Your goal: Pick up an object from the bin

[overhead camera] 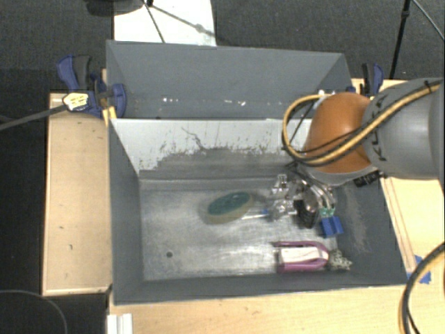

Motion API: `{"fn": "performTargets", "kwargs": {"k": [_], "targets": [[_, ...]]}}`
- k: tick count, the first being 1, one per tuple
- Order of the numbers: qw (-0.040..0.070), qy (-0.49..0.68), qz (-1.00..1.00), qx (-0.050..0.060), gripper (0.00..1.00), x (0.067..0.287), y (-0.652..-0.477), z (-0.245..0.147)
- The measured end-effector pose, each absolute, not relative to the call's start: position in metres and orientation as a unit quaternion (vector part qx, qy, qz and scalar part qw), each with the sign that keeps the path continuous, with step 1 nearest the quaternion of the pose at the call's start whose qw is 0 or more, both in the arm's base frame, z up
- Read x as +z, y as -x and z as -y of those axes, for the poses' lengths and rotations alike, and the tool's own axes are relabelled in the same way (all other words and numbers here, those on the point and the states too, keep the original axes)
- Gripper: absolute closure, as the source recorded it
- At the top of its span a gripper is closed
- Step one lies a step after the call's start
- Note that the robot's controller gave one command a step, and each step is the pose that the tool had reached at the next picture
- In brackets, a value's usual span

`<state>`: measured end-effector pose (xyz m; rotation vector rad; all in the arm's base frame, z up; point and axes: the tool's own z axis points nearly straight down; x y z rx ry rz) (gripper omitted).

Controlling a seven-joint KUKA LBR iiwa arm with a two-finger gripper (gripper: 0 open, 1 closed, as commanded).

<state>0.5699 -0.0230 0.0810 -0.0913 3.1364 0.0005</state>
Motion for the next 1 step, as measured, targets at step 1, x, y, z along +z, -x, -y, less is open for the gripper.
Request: {"fn": "performTargets", "kwargs": {"k": [1], "targets": [[0.005,0.022,-1.000,0.000,1.00,0.2096,-0.5650,-0.0015]]}}
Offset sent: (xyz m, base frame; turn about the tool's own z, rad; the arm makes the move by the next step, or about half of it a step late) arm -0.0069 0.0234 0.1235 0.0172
